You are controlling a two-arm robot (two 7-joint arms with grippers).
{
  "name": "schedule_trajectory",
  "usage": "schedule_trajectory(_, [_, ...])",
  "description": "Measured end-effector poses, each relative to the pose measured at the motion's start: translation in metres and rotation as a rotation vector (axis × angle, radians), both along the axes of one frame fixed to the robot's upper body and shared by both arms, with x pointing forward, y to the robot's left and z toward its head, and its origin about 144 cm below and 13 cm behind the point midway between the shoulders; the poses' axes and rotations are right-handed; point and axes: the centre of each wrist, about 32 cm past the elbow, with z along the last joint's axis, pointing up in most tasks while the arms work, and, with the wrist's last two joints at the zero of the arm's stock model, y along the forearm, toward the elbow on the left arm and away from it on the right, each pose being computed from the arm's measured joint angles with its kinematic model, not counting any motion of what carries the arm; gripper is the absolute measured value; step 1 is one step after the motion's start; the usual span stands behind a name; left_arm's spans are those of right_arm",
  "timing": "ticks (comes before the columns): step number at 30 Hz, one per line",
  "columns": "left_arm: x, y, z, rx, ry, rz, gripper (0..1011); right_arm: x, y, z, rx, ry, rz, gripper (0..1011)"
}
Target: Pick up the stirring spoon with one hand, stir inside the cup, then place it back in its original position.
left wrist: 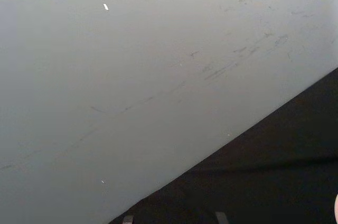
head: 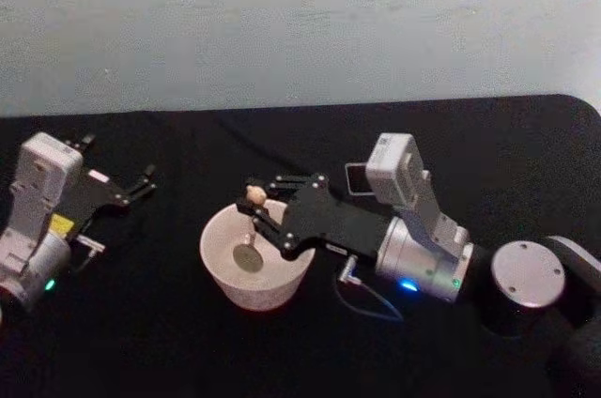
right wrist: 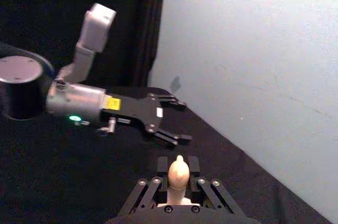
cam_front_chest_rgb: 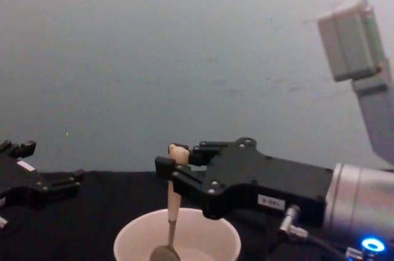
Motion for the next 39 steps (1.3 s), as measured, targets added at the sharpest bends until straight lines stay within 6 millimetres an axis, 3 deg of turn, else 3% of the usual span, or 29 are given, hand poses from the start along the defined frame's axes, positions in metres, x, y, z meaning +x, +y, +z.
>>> schedule_trajectory(15, [0.0,0.0,0.0,0.0,0.0,0.0,1001,0.016,-0.001,-0.002,-0.005,-0.007,-0.073,214])
schedule_trajectory(39, [0.0,0.0,0.0,0.0,0.0,0.0,1001,0.008,-0.022,-0.003,-0.04,-0.015,-0.072,214])
